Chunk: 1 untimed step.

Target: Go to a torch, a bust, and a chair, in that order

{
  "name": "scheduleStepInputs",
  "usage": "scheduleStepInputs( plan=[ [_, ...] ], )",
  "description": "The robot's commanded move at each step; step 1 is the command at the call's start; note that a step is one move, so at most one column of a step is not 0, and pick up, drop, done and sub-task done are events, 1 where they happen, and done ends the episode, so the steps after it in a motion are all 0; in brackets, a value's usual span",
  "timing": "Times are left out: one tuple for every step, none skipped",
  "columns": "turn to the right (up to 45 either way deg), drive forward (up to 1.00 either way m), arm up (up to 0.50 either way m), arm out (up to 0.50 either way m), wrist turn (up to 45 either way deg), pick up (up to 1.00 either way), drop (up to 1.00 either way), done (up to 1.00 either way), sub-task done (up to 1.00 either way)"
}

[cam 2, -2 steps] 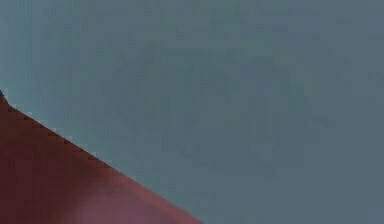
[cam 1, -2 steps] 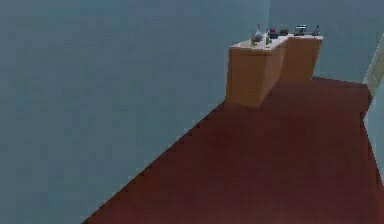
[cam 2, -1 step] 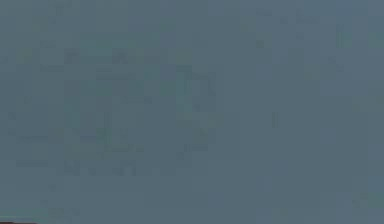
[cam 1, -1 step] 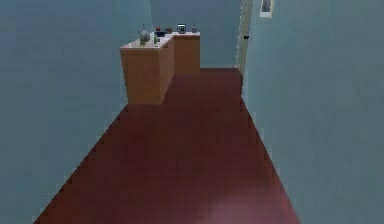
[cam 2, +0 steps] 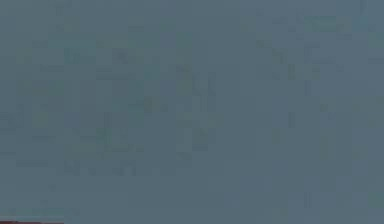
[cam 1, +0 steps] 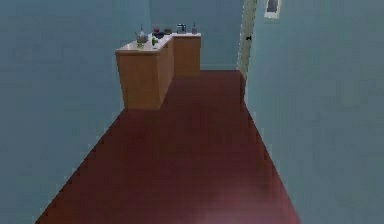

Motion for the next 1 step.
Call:
scheduleStepInputs(
  plan=[
    [45.0,0.00,0.00,0.00,0.0,0.00,0.00,0.00,0.00]
  ],
)
